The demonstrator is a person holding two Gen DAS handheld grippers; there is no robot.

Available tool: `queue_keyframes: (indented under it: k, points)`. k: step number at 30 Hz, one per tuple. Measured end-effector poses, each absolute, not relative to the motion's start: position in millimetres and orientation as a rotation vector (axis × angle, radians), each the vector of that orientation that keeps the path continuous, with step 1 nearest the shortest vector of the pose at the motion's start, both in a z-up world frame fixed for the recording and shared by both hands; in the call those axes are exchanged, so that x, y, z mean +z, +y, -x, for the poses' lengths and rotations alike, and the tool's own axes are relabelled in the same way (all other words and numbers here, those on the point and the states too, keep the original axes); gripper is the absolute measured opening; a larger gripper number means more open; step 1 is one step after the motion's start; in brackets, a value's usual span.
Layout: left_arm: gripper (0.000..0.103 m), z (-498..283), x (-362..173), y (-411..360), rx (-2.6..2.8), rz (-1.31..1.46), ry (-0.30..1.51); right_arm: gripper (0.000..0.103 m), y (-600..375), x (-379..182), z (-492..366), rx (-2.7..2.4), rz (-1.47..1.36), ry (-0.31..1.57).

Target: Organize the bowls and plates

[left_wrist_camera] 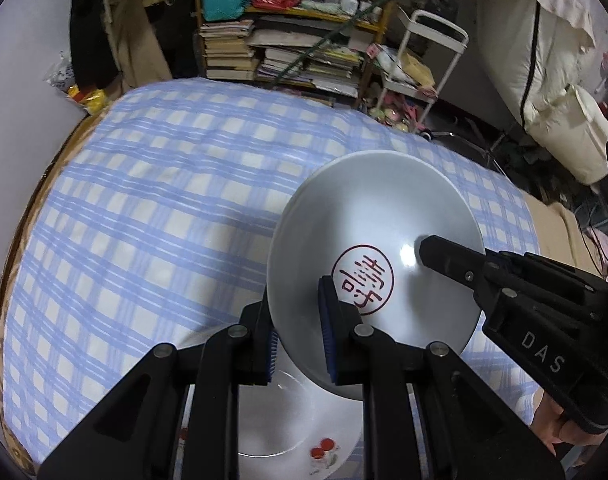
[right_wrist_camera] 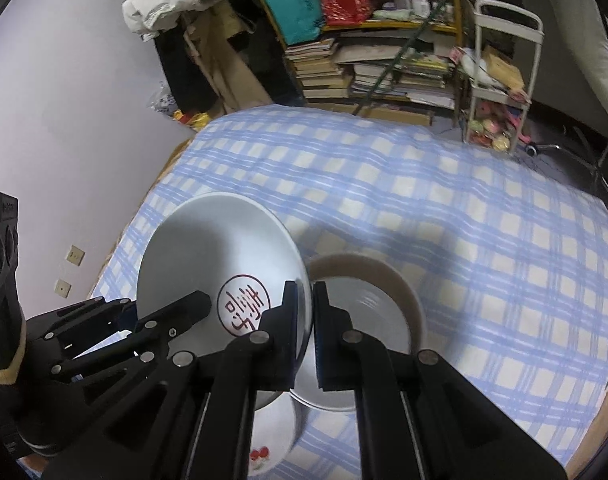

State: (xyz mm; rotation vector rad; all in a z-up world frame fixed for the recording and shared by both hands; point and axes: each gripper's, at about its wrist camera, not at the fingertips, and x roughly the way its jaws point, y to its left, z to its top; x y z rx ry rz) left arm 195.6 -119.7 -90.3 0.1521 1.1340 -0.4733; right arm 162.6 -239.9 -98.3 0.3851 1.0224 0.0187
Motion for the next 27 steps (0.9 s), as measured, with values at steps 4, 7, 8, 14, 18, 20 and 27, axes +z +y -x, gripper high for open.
queue_keyframes:
  k: [4,7,8,14,18,20,27]
  points:
    - [0.018,-191,-99,-133,-0.485,-0.176,1.146,0.009,-252,-108,-153,-0.005,-0.386,1.029]
    - [0.018,-189,-106,-140,-0.485,-0.184,1.158,0.009,-258,-116,-150,-0.009,-0.391,1.023]
    - [0.018,-189,-110,-141,-0.482,-0.184,1.165,0.009,-258,-118,-148,-0.010,-0.393,1.022]
    - [0.018,-189,-128,-145,-0.463,-0.188,1.212,0.009,-261,-138,-147,-0.015,-0.406,1.035]
    - [0.019,-190,-134,-148,-0.457,-0.175,1.228,0.009,-262,-143,-146,-0.017,-0.383,1.041]
    - [0.019,-191,-135,-151,-0.453,-0.175,1.234,0.009,-264,-145,-146,-0.018,-0.390,1.042]
    - [0.019,-193,-141,-156,-0.438,-0.148,1.272,0.009,-270,-147,-146,-0.050,-0.388,1.018]
